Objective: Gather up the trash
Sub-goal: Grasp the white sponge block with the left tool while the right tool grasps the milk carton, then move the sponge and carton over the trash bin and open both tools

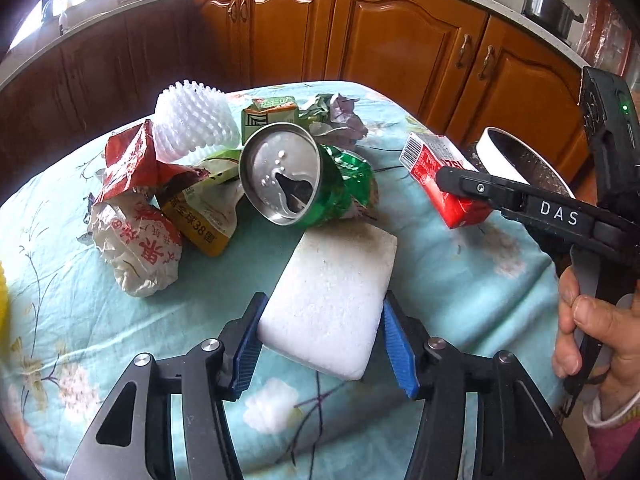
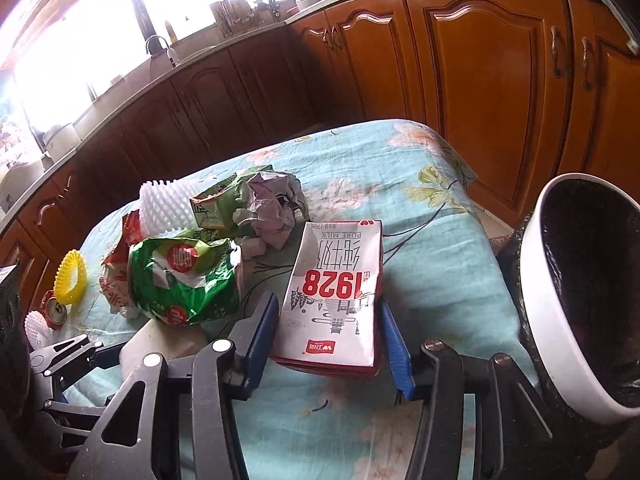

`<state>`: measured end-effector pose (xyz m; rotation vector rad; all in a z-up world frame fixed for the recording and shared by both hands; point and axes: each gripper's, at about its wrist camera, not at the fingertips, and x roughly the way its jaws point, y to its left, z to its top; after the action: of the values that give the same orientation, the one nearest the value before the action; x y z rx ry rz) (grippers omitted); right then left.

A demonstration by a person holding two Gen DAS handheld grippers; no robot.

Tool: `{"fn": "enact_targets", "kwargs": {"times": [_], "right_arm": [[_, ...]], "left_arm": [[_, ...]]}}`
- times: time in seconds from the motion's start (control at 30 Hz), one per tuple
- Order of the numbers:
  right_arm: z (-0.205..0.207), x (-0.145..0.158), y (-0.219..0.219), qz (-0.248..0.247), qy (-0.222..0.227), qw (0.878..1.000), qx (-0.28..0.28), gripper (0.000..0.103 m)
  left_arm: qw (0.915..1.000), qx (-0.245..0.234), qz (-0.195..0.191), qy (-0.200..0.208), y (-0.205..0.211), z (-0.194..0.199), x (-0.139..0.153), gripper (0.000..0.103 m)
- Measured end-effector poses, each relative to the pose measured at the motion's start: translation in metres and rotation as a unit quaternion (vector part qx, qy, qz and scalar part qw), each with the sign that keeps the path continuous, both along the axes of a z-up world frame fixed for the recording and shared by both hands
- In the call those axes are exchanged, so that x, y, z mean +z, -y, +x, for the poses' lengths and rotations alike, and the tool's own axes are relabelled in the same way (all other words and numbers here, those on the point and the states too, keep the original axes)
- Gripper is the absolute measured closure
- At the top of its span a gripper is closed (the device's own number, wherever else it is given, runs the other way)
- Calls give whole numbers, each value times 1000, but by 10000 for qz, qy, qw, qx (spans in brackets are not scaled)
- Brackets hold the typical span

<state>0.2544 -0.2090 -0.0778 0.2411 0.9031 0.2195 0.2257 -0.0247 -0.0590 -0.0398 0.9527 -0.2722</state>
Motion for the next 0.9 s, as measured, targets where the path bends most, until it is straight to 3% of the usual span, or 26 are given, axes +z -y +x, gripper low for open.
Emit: {"fn": "enact_targets", "kwargs": {"times": [0.3,0.9], "right_arm": [[-46,20,27,196,169,9995,-158,52],[-94,41,98,311,441,9953,-803,52]], "left_arm": [[9989,-261,-299,242,20,-26,26,49],[9966,-588,-465,340,74,-13,49,49]]}}
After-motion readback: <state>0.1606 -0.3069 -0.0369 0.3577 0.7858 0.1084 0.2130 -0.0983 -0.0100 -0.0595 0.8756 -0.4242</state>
